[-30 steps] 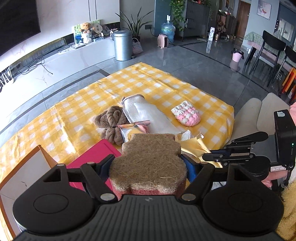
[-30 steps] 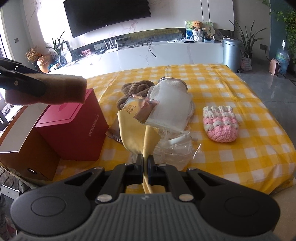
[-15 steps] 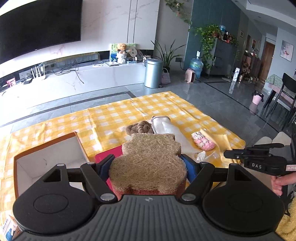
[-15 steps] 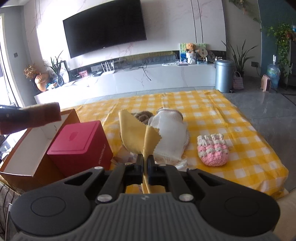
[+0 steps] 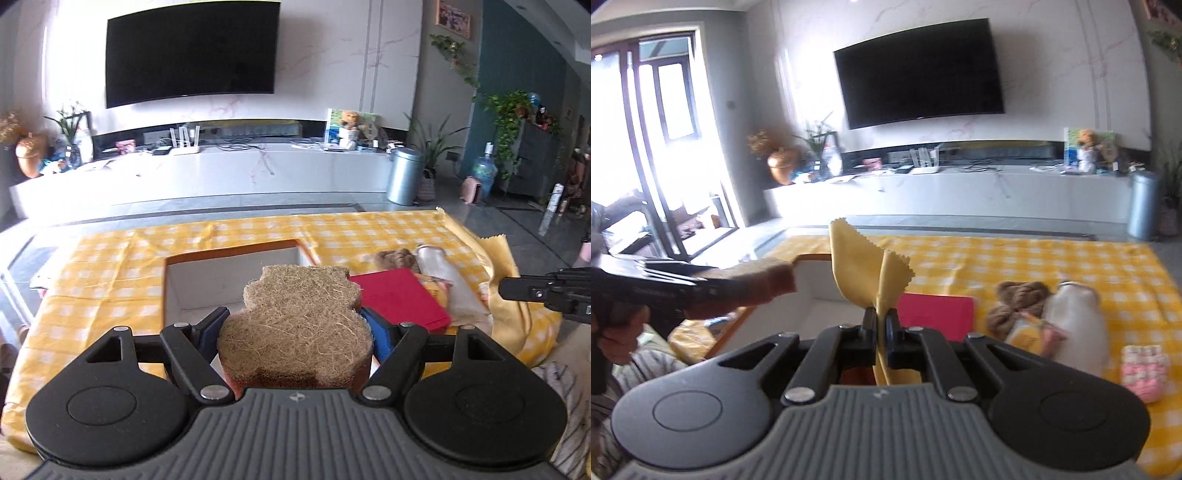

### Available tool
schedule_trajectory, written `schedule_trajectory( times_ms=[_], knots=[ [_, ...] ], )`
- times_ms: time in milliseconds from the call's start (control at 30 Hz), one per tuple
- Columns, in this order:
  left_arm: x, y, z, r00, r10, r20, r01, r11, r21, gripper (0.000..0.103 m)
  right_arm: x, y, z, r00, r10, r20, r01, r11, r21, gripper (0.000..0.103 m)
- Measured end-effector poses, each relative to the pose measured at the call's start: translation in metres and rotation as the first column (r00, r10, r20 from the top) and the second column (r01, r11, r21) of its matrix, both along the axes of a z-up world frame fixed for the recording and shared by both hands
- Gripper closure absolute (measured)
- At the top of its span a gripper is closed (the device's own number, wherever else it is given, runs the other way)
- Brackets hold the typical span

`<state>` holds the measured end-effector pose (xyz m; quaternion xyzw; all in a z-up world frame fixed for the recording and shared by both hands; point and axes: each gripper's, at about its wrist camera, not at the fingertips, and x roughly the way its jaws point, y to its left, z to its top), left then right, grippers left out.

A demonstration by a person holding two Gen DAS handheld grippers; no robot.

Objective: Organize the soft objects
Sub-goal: 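Carry the yellow cloth and bear pad over the open box and release both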

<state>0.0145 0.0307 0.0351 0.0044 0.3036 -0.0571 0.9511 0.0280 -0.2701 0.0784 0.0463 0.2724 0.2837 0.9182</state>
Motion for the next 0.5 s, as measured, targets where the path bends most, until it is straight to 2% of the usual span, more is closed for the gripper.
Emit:
schedule_trajectory(
  times_ms=[33,133,233,367,433,500],
  knots=[
    [0.000,0.003,-0.004,0.999,0.032,-0.005,-0.032,0.999,0.025,0.015,0.004,0.012,-0.002,0.999,0.036,-0.025,-0.035,0.999,0.038,0.101],
    [0.002,0.010,-0.019,0.993,0.112,-0.025,-0.110,0.989,0.095,0.015,0.011,0.049,-0.007,0.993,0.109,-0.050,-0.105,0.992,0.073,0.101],
    [0.005,0.015,-0.034,0.986,0.162,-0.040,-0.157,0.982,0.105,0.015,0.023,0.083,-0.014,0.982,0.172,-0.073,-0.164,0.981,0.106,0.101],
    [0.009,0.017,-0.051,0.987,0.137,-0.089,-0.130,0.988,0.083,0.015,0.048,0.106,-0.030,0.970,0.188,-0.152,-0.160,0.971,0.179,0.101],
    [0.012,0.017,-0.061,0.982,0.152,-0.112,-0.140,0.984,0.109,0.015,0.059,0.115,-0.038,0.969,0.168,-0.179,-0.140,0.977,0.159,0.101],
    [0.010,0.014,-0.069,0.972,0.200,-0.122,-0.178,0.969,0.169,0.015,0.069,0.122,-0.048,0.965,0.165,-0.205,-0.138,0.981,0.137,0.101]
  ],
)
